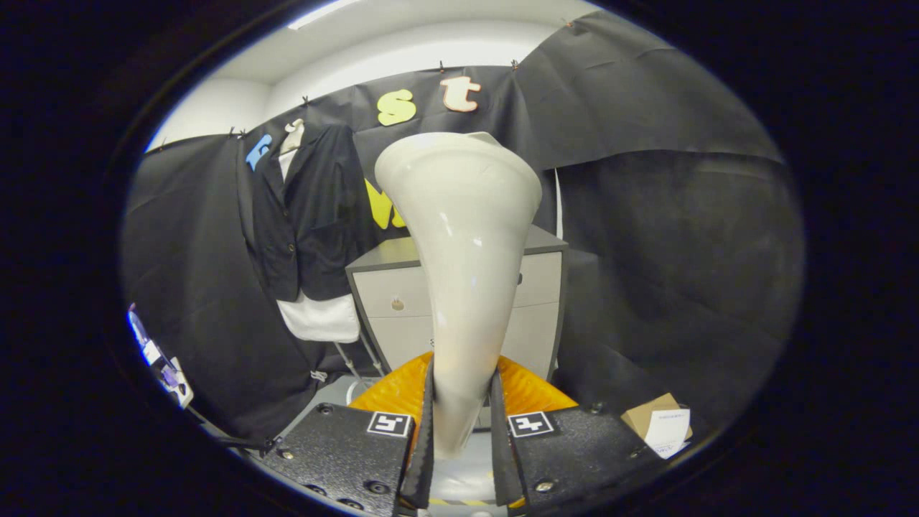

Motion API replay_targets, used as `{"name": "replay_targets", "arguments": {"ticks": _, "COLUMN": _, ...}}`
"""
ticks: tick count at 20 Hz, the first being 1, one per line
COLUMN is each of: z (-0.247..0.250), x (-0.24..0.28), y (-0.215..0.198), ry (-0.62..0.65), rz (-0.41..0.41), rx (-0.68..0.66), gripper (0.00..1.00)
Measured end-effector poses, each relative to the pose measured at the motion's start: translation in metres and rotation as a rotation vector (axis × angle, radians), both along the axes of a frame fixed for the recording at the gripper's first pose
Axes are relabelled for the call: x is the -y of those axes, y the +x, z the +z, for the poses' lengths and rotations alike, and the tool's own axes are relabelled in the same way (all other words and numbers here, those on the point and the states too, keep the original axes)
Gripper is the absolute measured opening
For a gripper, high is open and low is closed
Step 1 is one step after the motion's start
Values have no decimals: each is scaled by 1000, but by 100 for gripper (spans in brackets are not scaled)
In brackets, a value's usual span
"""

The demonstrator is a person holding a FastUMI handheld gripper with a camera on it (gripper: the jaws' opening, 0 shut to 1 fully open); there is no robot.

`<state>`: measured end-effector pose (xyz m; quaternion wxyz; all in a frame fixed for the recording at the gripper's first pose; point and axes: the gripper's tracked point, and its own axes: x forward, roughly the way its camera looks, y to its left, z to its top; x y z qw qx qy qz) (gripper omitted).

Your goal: Iron the clothes twice with a garment steamer, once on the left side and once on the right side.

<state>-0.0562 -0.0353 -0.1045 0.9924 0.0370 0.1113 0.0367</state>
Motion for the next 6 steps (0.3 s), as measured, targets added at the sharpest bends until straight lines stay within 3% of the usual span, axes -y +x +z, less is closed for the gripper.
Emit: {"name": "replay_targets", "arguments": {"ticks": 6, "z": 0, "x": -2, "y": -2, "ry": -21, "rz": -17, "rx": -11, "gripper": 36}}
